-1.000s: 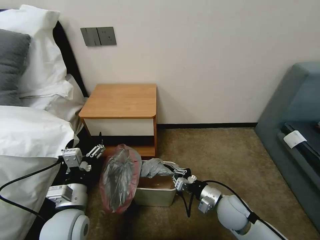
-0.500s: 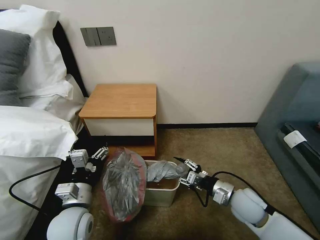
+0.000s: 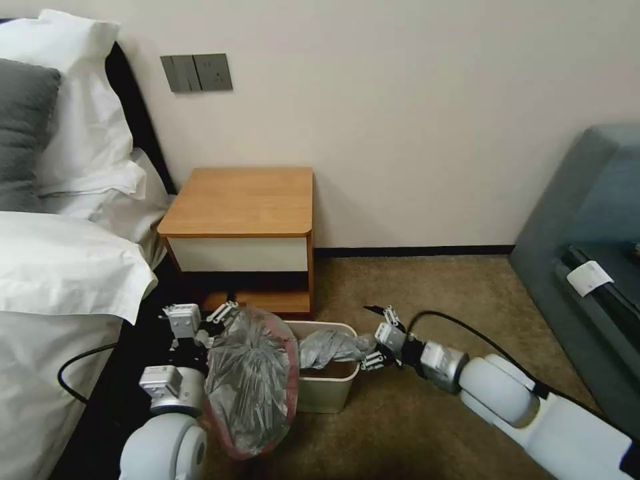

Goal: Pick up the garbage bag from the table and place it over the trash can.

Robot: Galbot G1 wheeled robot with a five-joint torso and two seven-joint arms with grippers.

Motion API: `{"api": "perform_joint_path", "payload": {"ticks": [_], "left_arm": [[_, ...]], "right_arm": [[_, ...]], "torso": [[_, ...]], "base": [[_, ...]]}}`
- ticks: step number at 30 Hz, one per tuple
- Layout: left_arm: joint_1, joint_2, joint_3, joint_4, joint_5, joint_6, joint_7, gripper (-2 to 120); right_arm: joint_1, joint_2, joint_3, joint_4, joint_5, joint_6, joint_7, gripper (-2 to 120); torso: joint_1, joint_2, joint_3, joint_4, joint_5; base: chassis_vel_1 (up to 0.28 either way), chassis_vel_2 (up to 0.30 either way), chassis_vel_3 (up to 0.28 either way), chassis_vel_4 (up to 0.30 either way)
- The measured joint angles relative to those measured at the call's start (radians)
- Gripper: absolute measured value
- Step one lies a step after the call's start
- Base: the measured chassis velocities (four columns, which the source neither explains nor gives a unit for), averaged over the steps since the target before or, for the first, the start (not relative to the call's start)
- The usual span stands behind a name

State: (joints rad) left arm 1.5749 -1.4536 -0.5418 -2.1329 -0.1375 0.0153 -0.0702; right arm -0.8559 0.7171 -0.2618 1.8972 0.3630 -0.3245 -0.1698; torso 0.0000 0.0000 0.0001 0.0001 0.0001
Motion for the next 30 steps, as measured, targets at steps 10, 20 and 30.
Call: {"api": "perform_joint_path", "payload": {"ticks": [10, 20, 30], "left_arm": [[0.002, -0.002, 0.003, 0.014, 0.005, -0.002, 0.000, 93], [-0.003, -0.002, 0.017, 0.018, 0.007, -0.002, 0.000, 93], [0.000, 0.001, 0.030, 0.034, 0.019, -0.009, 0.000, 93]], "right_arm": [[0.206, -0.020, -0.110, 0.012, 0.159, -0.212, -0.004, 100], [0.205, 0.021, -0.154, 0.035, 0.233, -0.237, 0.081, 100], [0.369, 0.057, -0.341, 0.008, 0.636, -0.362, 0.294, 100]], "torso": [[0.000, 0.000, 0.000, 0.0000, -0.0002], [0.000, 0.000, 0.000, -0.0002, 0.0000], [0.000, 0.000, 0.000, -0.0001, -0.0001]], "base": [[0.000, 0.000, 0.000, 0.000], [0.000, 0.000, 0.000, 0.000], [0.000, 0.000, 0.000, 0.000]]}}
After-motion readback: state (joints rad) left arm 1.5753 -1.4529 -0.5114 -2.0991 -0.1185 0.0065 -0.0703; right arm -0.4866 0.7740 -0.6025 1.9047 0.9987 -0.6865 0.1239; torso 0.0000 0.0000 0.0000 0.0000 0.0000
